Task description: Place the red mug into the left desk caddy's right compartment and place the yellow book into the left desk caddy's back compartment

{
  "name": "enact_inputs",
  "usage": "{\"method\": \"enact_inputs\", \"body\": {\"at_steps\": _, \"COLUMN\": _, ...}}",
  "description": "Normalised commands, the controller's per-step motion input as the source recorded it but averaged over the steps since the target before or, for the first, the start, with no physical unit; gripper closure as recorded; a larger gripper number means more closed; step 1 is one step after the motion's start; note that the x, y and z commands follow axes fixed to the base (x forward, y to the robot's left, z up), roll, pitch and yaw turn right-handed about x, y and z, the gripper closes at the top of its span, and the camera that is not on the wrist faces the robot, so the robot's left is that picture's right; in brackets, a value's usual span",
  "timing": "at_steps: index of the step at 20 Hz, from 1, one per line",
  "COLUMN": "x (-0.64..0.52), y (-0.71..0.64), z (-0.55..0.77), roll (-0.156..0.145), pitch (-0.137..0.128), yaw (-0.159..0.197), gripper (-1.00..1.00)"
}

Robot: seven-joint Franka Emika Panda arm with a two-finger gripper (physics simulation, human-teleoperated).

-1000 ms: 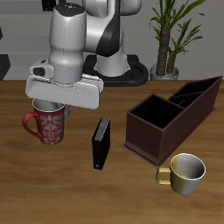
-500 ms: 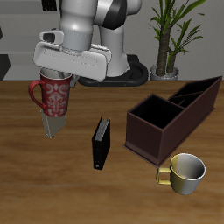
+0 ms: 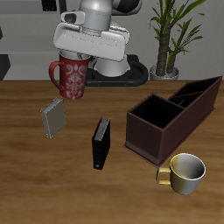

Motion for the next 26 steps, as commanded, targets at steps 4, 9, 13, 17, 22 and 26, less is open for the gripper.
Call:
{"method": "enact_inputs", "body": {"at_steps": 4, "x": -0.3, "y": 0.47, "z": 0.35, "roll": 0.011, "pitch": -0.038, "yaw": 0.036, "gripper": 1.0}}
{"method": "enact_inputs", "body": {"at_steps": 9, "x": -0.04, "y": 0.43, "z": 0.12, "roll": 0.044, "pitch": 0.013, "yaw": 0.022, "gripper": 1.0}}
{"method": "enact_inputs", "body": {"at_steps": 13, "x": 0.02, "y": 0.46, "z": -0.01, "roll": 0.047, "pitch": 0.015, "yaw": 0.036, "gripper": 1.0}}
{"method": "enact_inputs", "body": {"at_steps": 17, "x": 0.04, "y": 0.47, "z": -0.08, "roll": 0.016, "pitch": 0.059, "yaw": 0.021, "gripper": 1.0}}
{"method": "enact_inputs", "body": {"at_steps": 22, "x": 0.04, "y": 0.46, "z": -0.05, "roll": 0.022, "pitch": 0.049, "yaw": 0.015, "gripper": 1.0}}
{"method": "enact_inputs", "body": {"at_steps": 26, "x": -0.13, "y": 0.84, "z": -0.09, "roll": 0.041, "pitch": -0.009, "yaw": 0.006, "gripper": 1.0}}
